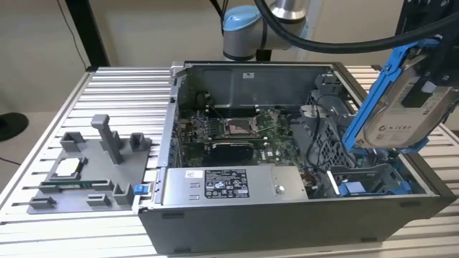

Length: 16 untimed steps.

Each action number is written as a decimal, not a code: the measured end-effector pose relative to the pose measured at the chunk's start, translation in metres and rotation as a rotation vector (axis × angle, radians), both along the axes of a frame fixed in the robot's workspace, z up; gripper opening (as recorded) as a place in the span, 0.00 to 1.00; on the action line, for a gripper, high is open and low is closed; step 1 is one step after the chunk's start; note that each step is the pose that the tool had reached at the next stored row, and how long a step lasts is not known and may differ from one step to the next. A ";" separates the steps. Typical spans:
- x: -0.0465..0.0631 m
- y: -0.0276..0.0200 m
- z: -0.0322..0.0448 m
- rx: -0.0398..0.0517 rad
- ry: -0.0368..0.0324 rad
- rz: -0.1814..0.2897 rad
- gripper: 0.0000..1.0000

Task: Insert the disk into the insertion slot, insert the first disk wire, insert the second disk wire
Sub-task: 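Insert the disk into the insertion slot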

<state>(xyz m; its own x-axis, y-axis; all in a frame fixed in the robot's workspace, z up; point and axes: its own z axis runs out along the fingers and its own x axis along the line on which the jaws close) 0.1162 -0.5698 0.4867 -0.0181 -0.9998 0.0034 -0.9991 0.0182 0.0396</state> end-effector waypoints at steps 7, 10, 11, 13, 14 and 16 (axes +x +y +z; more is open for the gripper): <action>0.004 -0.0121 -0.0088 0.0004 0.0014 0.000 0.00; 0.007 -0.0123 -0.0141 0.0003 0.0014 0.000 0.00; 0.007 -0.0123 -0.0158 0.0004 0.0014 0.000 0.00; 0.009 -0.0123 -0.0196 0.0004 0.0014 0.000 0.00; 0.009 -0.0123 -0.0214 0.0002 0.0014 0.000 0.00; 0.009 -0.0124 -0.0250 0.0003 0.0014 0.000 0.00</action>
